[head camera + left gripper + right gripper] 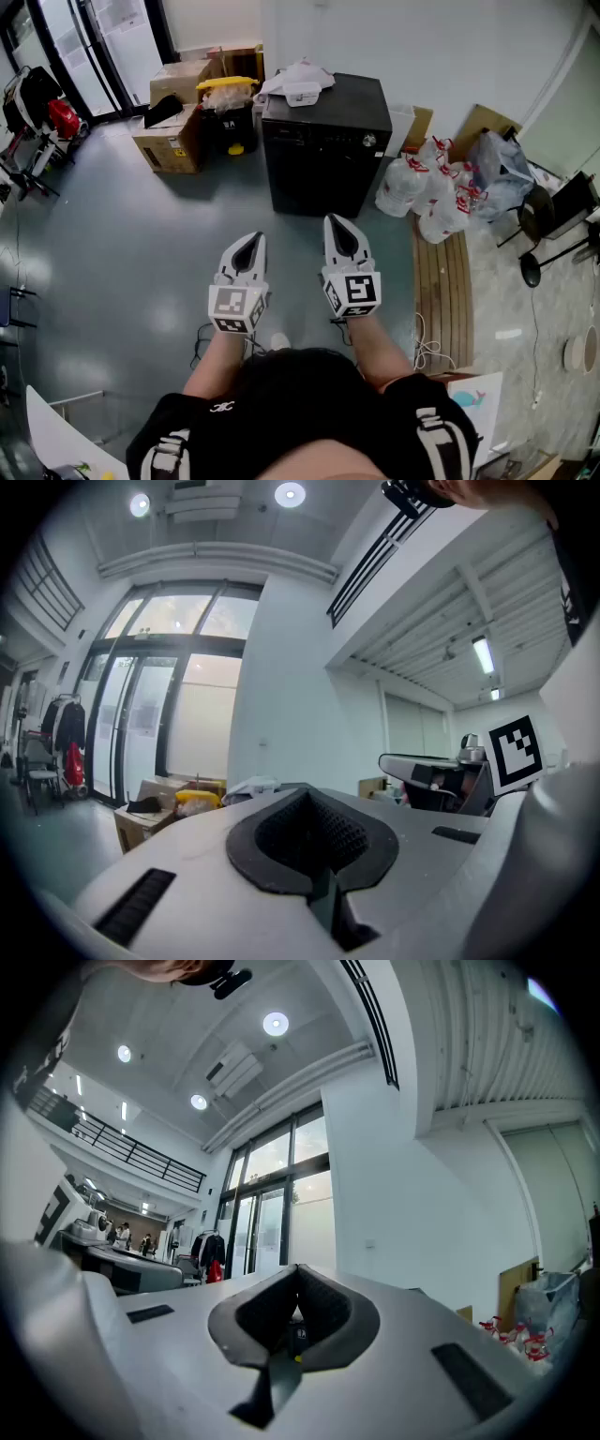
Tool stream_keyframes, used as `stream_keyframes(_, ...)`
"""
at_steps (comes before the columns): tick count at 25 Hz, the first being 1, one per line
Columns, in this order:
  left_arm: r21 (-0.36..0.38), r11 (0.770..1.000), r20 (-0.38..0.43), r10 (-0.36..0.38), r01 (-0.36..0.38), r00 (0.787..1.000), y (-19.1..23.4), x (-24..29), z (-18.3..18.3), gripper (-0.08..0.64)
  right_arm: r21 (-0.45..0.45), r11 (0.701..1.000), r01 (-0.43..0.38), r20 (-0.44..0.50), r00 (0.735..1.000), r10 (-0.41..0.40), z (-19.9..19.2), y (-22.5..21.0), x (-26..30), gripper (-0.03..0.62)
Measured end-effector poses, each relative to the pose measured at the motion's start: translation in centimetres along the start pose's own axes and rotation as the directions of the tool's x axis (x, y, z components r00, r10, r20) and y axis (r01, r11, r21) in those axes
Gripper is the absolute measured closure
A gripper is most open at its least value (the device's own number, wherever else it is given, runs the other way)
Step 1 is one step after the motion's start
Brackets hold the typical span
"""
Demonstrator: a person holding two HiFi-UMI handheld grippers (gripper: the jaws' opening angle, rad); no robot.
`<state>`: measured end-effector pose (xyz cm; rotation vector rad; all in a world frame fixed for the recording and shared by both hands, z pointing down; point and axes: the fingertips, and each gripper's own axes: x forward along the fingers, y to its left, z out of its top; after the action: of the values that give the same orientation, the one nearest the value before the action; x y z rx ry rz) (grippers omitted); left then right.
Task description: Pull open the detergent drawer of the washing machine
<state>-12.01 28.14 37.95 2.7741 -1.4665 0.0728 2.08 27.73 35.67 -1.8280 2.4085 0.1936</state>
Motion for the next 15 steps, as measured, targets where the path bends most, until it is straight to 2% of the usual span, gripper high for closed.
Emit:
stream_keyframes(7, -0.001, 1.0, 0.008, 0.012, -0.012, 1.0, -1.0, -0.9, 0.3, 0.568, 0.015, 0.999, 0.03, 0.018, 0.999, -0.03, 0.4, -0.7, -1.8, 0.591)
stream_keyframes(15, -0.033, 0.999, 0.014, 0.023, -0.023, 1.0, 0.9, -0.6, 0.2, 0.568, 0.003, 1.0, 0.018, 0.005, 1.0, -0.018, 0.0, 0.3, -0.6, 0.591)
